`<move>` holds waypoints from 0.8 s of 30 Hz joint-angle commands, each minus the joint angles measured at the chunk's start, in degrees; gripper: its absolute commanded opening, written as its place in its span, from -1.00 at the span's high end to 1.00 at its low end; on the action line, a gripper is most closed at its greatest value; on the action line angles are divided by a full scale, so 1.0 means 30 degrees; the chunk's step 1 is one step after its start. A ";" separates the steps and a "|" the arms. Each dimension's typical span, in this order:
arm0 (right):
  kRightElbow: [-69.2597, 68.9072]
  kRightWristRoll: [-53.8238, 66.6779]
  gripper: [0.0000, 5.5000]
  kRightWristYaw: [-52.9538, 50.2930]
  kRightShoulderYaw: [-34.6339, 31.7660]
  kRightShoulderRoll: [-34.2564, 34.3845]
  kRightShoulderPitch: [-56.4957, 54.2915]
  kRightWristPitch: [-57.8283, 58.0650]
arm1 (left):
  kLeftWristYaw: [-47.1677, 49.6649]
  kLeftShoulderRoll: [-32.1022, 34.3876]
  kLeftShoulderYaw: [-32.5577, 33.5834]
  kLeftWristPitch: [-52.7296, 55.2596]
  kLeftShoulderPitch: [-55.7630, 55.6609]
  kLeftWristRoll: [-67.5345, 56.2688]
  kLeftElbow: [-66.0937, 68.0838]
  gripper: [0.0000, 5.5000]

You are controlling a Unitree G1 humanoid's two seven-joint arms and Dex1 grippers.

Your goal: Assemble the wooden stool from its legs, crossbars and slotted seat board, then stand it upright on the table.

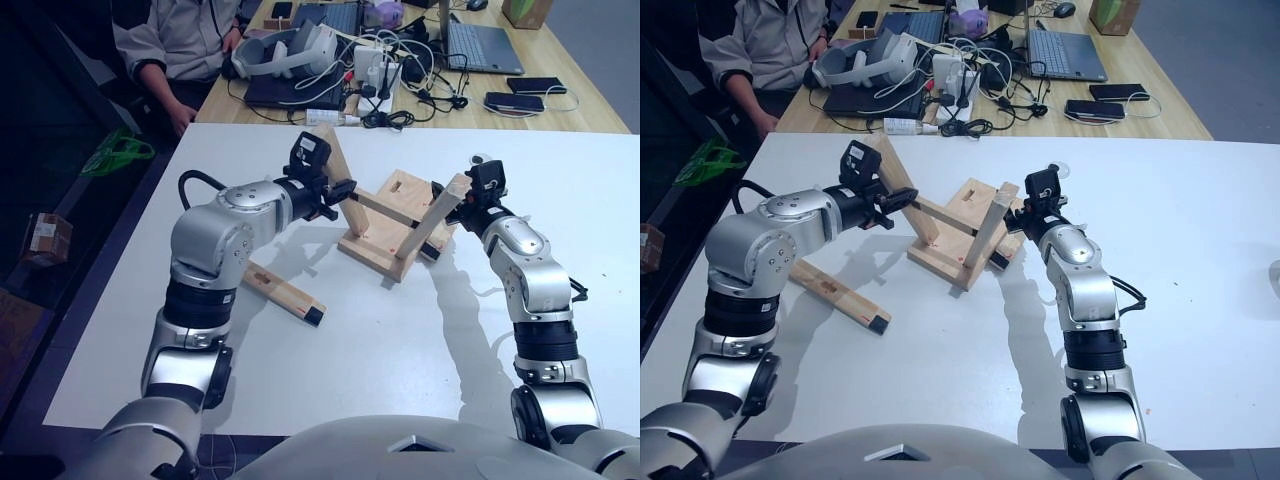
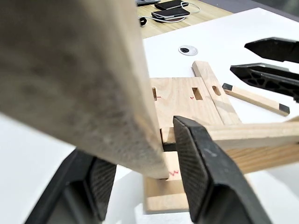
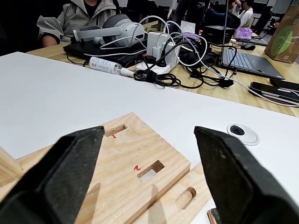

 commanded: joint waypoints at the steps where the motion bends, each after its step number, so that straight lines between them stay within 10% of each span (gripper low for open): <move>1: 0.0005 -0.0077 -0.30 0.0024 0.0040 -0.0117 -0.0255 0.0013 | -0.0617 0.1326 -0.2141 0.0168 0.1111 0.1566 0.0799 0.29; 7: 0.0042 -0.0070 -0.30 -0.0002 0.0031 -0.0096 -0.0284 0.0042 | -0.0948 0.1318 -0.2400 -0.0647 0.0596 0.2562 0.0769 0.29; 16: -0.0152 0.0004 -0.30 -0.0006 -0.0179 -0.0245 -0.0146 0.0138 | 0.1708 -0.1523 0.6171 -0.1060 -0.1640 0.0156 0.0305 0.29; 24: -0.0361 0.0032 -0.30 0.0046 -0.0119 -0.0243 -0.0050 0.0255 | 0.1504 -0.1120 0.7832 -0.0904 -0.3358 -0.1282 -0.0056 0.29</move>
